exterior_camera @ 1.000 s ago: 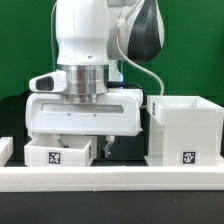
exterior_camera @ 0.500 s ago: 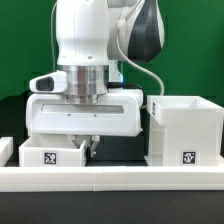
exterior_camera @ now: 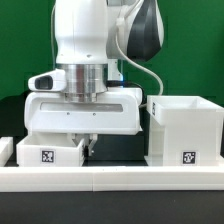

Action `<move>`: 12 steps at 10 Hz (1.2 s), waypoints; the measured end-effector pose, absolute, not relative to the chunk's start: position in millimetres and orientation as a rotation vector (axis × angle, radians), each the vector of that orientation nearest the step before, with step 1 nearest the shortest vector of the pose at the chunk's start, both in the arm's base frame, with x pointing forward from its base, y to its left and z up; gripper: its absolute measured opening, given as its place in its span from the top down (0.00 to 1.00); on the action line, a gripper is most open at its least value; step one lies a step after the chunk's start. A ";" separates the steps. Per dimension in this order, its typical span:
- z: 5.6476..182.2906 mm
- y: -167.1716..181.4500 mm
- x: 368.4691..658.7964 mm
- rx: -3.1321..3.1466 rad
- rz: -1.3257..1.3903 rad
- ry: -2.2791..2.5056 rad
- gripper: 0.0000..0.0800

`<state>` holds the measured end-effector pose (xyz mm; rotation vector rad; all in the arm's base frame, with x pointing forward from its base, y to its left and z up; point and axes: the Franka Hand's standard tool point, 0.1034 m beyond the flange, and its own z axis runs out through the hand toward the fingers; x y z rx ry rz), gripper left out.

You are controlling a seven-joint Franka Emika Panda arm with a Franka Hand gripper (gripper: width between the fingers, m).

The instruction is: Assemble drawer

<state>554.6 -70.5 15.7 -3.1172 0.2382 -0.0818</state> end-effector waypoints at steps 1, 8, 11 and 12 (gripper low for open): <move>21.8 -71.2 555.3 -3.120 -0.093 0.190 0.95; 34.9 -74.5 550.5 -3.112 -0.079 -0.269 0.95; 33.2 -75.7 547.6 -3.031 -0.066 -0.825 0.95; 32.4 -77.7 545.6 -2.948 -0.059 -1.101 0.95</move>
Offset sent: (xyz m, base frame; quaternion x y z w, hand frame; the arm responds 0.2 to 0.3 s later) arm -0.0083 0.0112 0.0221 0.0703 -0.0385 -0.1857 0.9793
